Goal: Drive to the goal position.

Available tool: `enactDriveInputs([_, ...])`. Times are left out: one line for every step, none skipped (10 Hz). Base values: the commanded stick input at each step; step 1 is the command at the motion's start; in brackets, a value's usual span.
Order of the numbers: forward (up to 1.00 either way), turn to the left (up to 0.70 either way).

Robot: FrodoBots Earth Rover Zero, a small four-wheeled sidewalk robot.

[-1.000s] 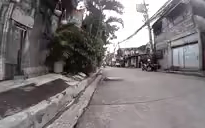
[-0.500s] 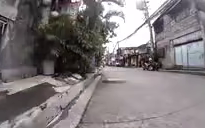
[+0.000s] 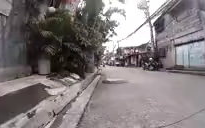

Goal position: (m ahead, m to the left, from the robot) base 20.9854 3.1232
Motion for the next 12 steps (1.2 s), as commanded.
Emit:
enactDriveInputs([0.0, 0.45])
enactDriveInputs([0.0, 0.45])
enactDriveInputs([0.0, 0.45])
enactDriveInputs([0.0, 0.45])
enactDriveInputs([0.0, 0.45])
enactDriveInputs([0.0, 0.45])
enactDriveInputs([0.0, 0.45])
enactDriveInputs([0.0, 0.45])
enactDriveInputs([0.0, 0.45])
enactDriveInputs([0.0, 0.45])
enactDriveInputs([0.0, 0.45])
enactDriveInputs([0.0, 0.45])
